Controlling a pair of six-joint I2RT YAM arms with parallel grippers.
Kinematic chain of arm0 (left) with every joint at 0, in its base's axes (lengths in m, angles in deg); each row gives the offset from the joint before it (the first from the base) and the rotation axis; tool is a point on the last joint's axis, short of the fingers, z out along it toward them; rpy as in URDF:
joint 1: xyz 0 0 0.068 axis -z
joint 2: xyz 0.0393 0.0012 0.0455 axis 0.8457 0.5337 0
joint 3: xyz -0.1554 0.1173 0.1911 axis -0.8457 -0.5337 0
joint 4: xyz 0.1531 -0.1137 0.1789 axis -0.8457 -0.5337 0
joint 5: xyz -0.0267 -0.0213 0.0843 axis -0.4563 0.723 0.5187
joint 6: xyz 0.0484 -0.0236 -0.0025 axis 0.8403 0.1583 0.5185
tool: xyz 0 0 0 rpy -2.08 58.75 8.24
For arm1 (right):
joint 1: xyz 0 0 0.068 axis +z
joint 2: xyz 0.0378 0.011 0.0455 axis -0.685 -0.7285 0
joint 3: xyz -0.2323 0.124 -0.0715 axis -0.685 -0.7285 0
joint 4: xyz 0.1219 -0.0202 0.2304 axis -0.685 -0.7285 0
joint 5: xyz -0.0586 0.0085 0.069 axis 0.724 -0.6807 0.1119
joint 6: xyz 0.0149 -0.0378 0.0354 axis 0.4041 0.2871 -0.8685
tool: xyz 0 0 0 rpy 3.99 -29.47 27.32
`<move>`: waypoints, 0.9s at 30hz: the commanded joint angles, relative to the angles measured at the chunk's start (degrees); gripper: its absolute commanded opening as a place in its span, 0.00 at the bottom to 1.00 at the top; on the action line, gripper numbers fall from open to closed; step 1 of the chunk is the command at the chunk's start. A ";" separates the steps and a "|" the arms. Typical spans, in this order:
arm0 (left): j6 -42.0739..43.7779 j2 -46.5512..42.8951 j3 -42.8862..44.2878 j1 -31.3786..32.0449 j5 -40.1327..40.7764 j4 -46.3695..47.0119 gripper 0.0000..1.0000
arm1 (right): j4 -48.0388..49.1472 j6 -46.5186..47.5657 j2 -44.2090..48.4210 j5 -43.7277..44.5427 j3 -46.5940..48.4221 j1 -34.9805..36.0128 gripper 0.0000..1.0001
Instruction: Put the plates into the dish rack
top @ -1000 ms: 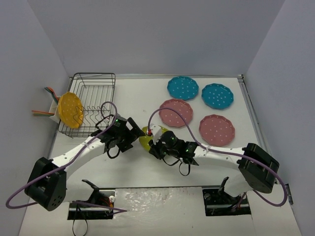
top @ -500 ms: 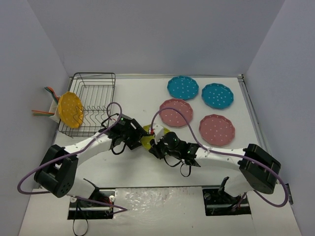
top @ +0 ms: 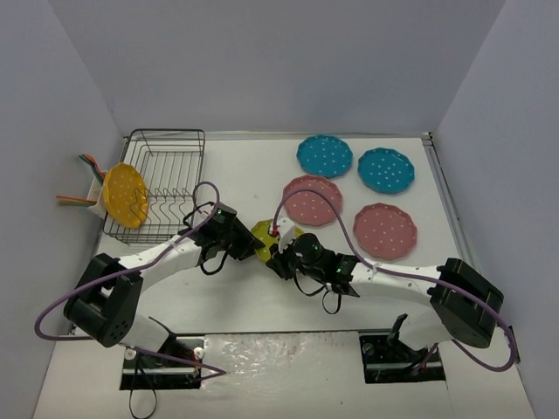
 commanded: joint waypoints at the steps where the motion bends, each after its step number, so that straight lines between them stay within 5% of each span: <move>1: 2.58 -2.74 3.82 0.85 0.84 0.41 0.00 | 2.80 -1.01 4.75 -0.23 1.34 0.31 0.25; 7: 10.41 -8.52 7.46 1.22 6.18 -6.63 0.00 | -5.13 0.31 10.47 1.40 2.61 0.31 0.62; 12: 17.10 -11.77 12.59 1.21 8.86 -11.57 0.00 | -12.40 1.67 16.37 3.75 5.30 0.34 0.81; 20: 33.15 -15.18 24.86 1.07 14.45 -21.76 0.00 | -19.60 3.09 29.11 11.56 7.49 0.11 0.88; 27: 49.68 -14.23 41.74 0.37 28.39 -35.31 0.00 | -21.85 4.48 32.35 16.88 7.54 -0.79 0.89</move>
